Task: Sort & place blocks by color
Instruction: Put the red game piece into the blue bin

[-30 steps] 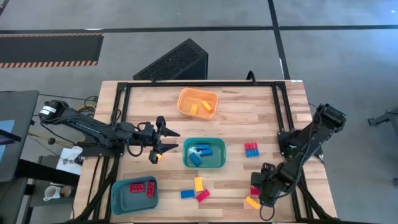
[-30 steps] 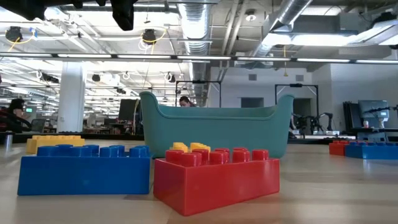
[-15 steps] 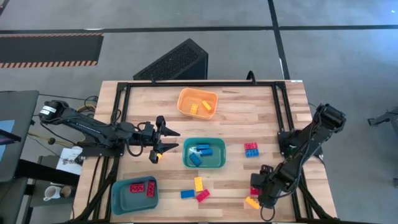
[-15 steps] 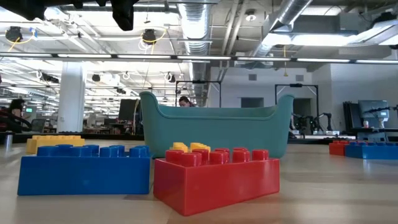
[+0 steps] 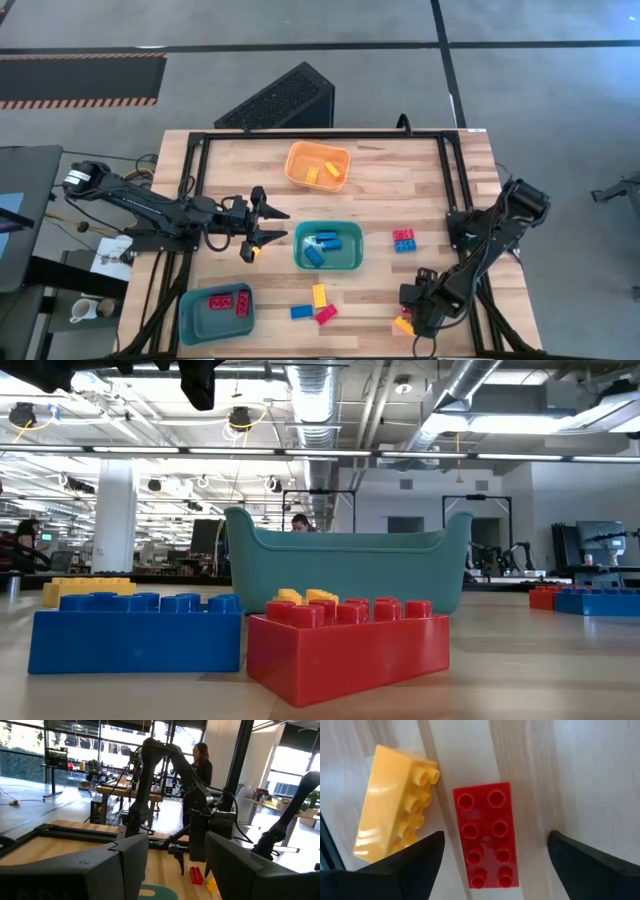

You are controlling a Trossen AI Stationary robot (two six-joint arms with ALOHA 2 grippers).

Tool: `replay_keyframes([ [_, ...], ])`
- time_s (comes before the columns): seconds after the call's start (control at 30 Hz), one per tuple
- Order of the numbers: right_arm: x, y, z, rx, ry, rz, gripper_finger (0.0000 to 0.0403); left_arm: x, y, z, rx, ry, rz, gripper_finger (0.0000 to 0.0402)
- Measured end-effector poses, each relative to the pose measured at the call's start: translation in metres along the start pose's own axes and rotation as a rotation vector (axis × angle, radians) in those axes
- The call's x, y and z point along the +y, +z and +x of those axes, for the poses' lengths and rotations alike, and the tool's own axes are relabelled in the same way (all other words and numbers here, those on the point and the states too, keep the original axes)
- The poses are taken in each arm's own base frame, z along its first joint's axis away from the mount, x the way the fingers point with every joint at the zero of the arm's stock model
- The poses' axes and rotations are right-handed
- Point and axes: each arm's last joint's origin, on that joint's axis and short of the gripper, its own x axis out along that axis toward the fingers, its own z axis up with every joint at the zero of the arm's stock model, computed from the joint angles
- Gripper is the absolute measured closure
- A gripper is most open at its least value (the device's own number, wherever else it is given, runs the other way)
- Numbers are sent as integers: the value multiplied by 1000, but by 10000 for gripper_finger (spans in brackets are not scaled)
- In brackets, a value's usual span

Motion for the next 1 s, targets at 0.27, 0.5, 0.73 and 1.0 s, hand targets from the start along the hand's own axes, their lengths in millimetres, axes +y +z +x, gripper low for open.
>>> replay_keyframes([
  [0.27,-4,3,-11,55,-40,-13,96,0,0,0,2,13,-11,217],
  [0.5,-19,10,-34,58,-56,50,257,1,-1,0,13,16,-14,217],
  [0.73,-38,24,-94,-293,27,132,299,1,-2,0,18,23,-16,217],
  [1.0,-46,36,-139,-1011,-24,179,294,1,-5,1,32,25,-12,217],
])
